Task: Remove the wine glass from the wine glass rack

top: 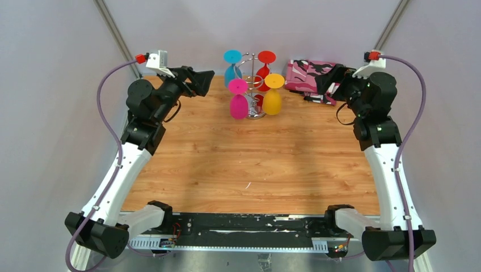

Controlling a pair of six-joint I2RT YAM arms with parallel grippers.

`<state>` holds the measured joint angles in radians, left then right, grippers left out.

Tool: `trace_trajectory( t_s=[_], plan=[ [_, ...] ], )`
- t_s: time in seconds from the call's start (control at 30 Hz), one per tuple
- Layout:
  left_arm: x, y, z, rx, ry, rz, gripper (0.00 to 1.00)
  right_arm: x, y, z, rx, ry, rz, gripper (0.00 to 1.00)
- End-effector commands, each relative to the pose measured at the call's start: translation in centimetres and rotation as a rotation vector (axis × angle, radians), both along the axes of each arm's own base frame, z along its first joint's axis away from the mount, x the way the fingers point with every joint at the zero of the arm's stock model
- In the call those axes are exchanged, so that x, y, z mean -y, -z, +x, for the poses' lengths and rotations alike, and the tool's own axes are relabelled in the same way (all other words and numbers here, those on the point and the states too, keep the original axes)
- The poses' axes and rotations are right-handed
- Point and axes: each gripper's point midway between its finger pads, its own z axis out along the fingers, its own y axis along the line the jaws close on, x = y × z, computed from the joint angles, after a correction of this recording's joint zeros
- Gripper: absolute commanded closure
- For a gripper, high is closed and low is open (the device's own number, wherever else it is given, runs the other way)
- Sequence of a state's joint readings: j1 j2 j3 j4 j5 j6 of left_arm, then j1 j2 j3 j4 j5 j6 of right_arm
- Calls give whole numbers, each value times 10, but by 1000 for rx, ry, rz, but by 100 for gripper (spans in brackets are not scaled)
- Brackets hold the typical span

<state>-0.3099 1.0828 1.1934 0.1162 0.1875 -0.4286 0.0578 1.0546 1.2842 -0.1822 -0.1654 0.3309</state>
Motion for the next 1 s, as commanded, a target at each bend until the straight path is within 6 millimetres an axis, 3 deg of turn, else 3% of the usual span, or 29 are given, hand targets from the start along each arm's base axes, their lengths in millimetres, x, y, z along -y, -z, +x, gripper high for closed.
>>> trace_trajectory(
  t_s=[0.0,0.07,0.2,0.33,0.5,0.57,0.73,0.8,0.9,0.97],
  plan=[
    [-21,9,3,-16,-117,64,0,-10,20,-7,-116,-82,-38,0],
    [-29,20,7,-59,-164,108,0,-8,39,-7,-182,-68,-36,0],
    [-47,40,16,-118,-271,158,0,-4,53,-1,-154,-36,-22,1],
    [-43,47,20,-105,-255,142,0,-13,60,18,-157,-82,-12,1],
    [-25,45,18,-89,-160,100,0,-22,47,59,-196,-124,-9,1],
    [-21,49,16,-106,-136,93,0,-26,30,69,-167,-145,-39,1],
    [-21,55,7,-133,-118,112,0,-19,31,57,-98,-101,-135,1],
    [-31,61,6,-173,-177,98,0,-15,34,47,-84,-78,-127,0],
    [-42,71,2,-212,-229,52,0,-5,56,40,-193,-26,-129,0],
    [-35,79,2,-250,-200,36,0,-4,70,38,-256,-32,-138,0]
  ],
)
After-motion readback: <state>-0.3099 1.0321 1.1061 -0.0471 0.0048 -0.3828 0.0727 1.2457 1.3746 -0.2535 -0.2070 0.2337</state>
